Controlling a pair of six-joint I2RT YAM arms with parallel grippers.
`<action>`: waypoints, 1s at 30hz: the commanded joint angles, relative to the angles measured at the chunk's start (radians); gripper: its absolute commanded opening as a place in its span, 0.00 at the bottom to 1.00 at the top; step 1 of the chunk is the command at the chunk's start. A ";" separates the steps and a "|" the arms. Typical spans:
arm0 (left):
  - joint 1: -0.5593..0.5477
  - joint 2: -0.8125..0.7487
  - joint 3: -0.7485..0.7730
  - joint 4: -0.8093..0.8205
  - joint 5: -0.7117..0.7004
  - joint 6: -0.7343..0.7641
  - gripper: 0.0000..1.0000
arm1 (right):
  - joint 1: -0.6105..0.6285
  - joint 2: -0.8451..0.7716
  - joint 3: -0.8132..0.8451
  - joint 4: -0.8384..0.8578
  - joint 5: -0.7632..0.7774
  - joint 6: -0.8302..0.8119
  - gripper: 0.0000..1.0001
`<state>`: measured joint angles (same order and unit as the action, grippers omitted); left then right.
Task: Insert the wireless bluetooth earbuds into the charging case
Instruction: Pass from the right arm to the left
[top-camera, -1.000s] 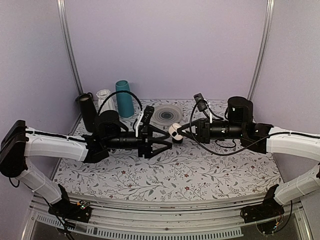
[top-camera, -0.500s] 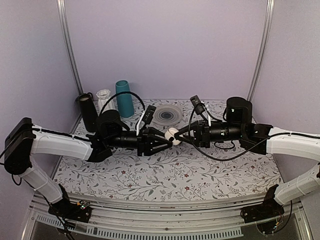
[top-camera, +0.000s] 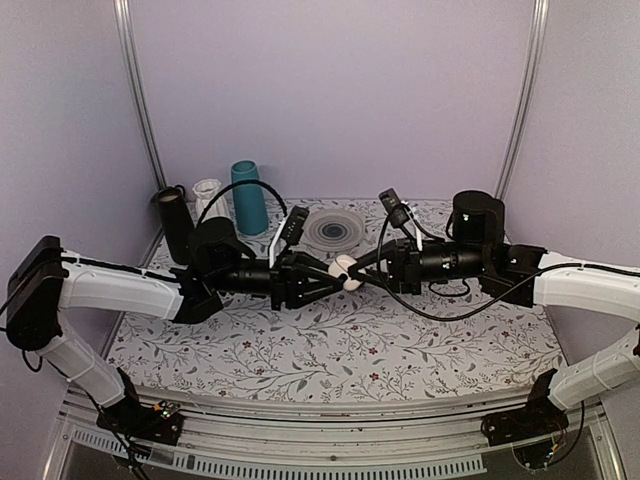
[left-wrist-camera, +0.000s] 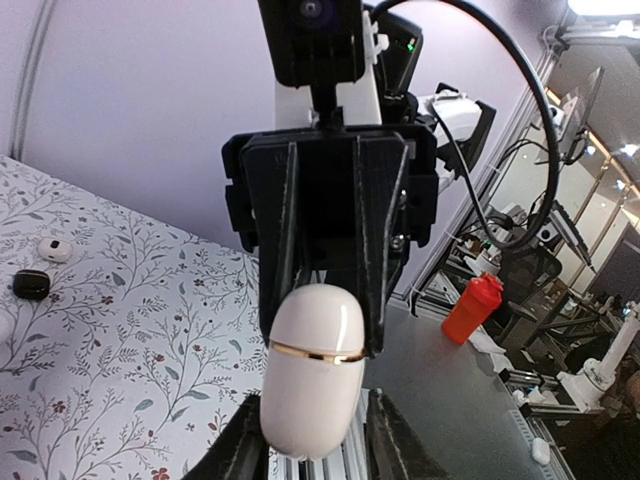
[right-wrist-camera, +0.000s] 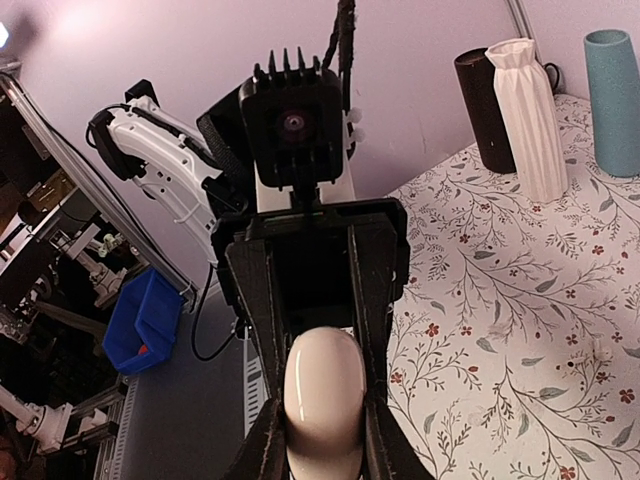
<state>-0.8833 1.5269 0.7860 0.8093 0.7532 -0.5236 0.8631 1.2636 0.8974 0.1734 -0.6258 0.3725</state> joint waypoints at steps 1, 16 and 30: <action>0.010 -0.026 0.017 0.015 0.022 0.019 0.37 | 0.003 0.008 0.037 -0.014 -0.036 -0.021 0.04; 0.013 -0.034 0.026 0.008 0.036 0.038 0.44 | 0.004 0.037 0.060 -0.033 -0.063 -0.024 0.04; 0.015 -0.039 0.026 -0.019 0.040 0.062 0.00 | 0.003 0.029 0.059 -0.038 -0.002 -0.022 0.28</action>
<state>-0.8780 1.5131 0.7910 0.7883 0.7826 -0.4793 0.8631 1.2984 0.9302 0.1307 -0.6891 0.3569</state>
